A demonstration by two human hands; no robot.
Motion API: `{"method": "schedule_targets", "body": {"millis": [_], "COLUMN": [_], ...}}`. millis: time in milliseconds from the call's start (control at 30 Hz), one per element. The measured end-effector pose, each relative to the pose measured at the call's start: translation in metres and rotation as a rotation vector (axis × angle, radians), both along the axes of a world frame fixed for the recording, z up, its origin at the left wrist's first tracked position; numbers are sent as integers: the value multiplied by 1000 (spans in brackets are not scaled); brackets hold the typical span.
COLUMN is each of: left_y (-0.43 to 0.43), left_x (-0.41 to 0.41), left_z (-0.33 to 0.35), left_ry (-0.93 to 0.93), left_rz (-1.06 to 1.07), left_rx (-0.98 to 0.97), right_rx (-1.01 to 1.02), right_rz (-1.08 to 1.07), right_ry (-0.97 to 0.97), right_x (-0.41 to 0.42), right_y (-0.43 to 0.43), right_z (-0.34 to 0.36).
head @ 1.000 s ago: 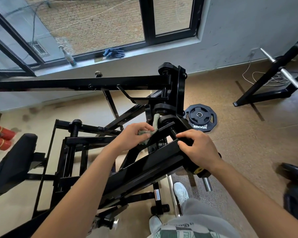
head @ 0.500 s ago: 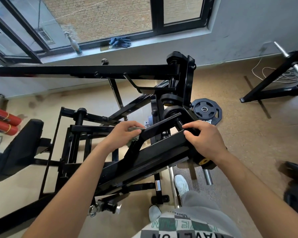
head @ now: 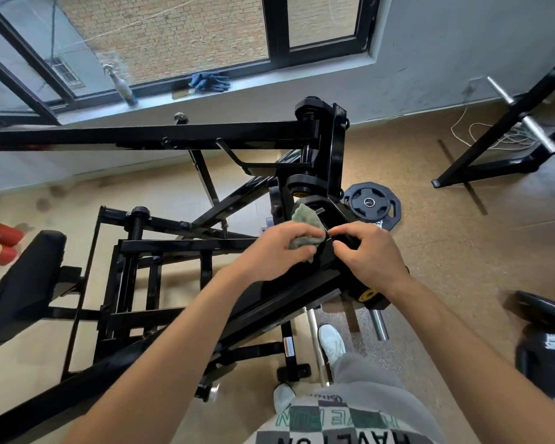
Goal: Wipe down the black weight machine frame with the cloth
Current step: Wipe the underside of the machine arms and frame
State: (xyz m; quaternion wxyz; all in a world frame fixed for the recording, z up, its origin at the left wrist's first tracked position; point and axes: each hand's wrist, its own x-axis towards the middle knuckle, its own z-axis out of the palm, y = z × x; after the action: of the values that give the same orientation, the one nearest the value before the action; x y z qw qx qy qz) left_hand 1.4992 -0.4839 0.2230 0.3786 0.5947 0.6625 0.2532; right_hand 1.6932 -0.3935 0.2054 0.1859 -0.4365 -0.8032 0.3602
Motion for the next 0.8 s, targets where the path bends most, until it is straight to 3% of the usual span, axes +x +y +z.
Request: {"method": "schedule_targets", "body": {"millis": [400, 800], "left_y": [-34, -3], "left_x": [-38, -5], "left_z": [32, 7], "left_ry": [-99, -102], "left_rz": [-134, -123], "left_rx": [-305, -188], "right_rx": [-28, -18], "right_rz": [0, 15], "right_ry": [-16, -12], "right_x": [3, 3], "right_y": [1, 2], "right_z": [0, -4]}}
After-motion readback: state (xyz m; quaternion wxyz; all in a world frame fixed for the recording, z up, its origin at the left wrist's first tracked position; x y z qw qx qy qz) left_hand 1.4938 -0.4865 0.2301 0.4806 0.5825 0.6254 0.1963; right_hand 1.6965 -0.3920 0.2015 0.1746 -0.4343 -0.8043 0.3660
